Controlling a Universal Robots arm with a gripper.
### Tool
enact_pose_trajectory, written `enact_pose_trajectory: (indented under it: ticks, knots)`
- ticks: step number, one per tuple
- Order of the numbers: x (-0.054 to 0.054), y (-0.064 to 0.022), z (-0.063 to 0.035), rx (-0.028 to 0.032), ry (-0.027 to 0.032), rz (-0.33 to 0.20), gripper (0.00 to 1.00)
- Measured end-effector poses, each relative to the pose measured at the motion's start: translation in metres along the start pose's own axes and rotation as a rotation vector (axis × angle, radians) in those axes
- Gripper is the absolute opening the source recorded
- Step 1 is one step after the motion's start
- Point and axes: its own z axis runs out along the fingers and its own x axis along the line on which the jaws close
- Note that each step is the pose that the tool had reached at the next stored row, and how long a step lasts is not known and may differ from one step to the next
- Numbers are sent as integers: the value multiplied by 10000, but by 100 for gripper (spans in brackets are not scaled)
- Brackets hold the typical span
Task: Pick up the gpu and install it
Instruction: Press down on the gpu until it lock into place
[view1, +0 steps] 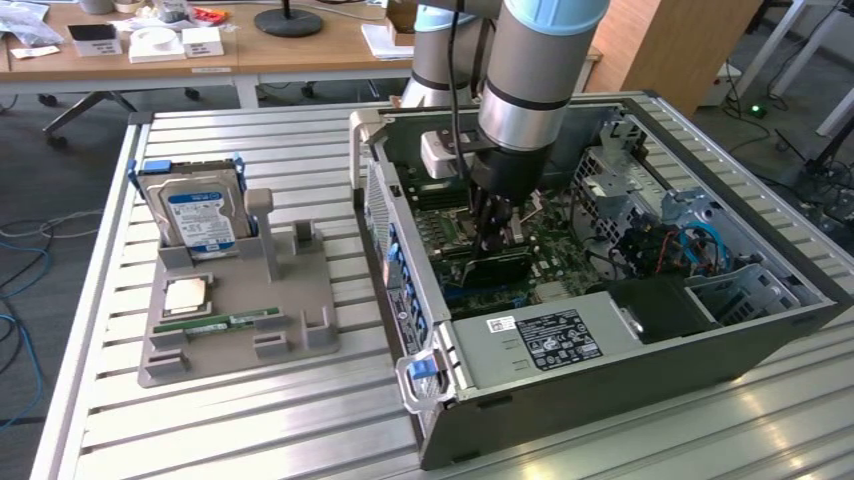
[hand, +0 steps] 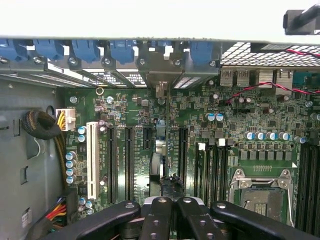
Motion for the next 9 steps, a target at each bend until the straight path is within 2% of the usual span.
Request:
enact_pose_trajectory:
  ticks: [9]
  knots:
    - [0,-6,-104,-5,17,-1,11]
